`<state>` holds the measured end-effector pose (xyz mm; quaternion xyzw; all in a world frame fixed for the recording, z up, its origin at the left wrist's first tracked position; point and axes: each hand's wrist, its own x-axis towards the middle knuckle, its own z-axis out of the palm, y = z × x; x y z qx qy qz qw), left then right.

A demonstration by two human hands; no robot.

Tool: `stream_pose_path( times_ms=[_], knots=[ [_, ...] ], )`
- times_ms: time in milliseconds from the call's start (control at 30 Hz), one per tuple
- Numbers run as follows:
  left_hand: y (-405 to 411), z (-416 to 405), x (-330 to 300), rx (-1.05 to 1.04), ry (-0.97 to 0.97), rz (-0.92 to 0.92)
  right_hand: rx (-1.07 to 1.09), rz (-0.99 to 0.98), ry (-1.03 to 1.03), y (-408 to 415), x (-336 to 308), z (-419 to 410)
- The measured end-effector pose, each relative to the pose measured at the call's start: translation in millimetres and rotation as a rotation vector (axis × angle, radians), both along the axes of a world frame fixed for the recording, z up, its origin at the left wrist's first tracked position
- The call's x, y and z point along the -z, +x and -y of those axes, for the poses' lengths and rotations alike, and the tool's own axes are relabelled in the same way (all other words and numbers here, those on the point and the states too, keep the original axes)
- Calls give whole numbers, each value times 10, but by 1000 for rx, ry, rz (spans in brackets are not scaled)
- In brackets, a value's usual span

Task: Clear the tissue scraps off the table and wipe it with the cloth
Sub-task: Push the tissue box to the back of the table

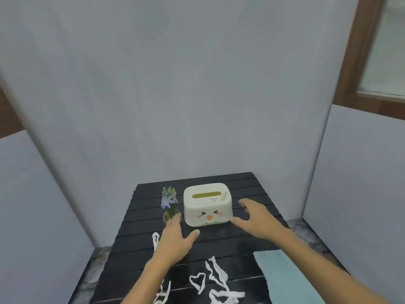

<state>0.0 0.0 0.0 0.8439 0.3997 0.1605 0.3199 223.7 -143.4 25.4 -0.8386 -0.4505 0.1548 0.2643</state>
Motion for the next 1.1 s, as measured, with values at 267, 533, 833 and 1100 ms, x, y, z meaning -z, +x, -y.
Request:
stream_pose_path(
  times_ms=[267, 533, 833, 1100],
  knots=[
    [565, -113, 219, -156, -2, 231, 58, -235, 122, 209, 505, -466],
    [843, -174, 299, -279, 2, 228, 105, -229, 277, 255, 723, -632],
    [1191, -222, 405, -189, -10, 354, 157, -211, 317, 690, 741, -611],
    [1658, -299, 426, -91, 67, 368, 173, -124, 378, 1180, 735, -653]
  ],
)
